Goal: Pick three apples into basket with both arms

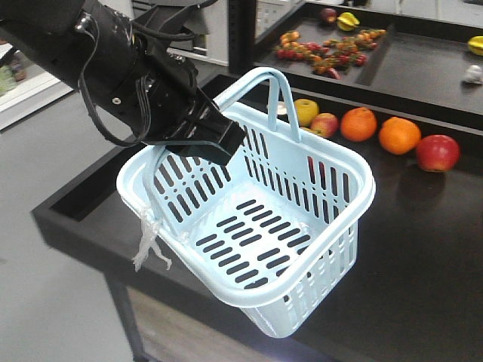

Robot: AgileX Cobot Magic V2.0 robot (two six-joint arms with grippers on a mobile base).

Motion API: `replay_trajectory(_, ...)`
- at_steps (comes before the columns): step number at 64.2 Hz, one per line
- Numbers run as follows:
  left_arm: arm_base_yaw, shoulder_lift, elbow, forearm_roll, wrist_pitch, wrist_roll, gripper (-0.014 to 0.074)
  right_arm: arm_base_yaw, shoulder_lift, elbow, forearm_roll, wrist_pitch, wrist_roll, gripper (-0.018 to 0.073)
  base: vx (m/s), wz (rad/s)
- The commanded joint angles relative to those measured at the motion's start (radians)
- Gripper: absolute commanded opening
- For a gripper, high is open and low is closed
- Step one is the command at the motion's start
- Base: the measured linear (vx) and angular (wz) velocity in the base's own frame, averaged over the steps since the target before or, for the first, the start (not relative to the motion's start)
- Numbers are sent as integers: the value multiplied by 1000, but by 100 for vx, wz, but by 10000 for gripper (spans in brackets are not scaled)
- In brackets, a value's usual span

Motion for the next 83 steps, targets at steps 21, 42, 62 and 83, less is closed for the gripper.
replay_trajectory(21,-3,-43,-23,-37,-28,-7,-7,-6,-8,9,-3,-75,-9,-3,13,-48)
replay_trajectory(42,-3,-43,-23,-37,-28,-7,-7,-6,-8,9,-3,-75,-9,-3,10,-43)
replay_trajectory(62,-3,-43,-23,-37,-28,-7,-7,-6,-8,9,-3,-75,-9,-3,6,-24)
replay_trajectory(83,-3,-43,-23,-37,-28,-7,-7,-6,-8,9,-3,-75,-9,-3,4,-12)
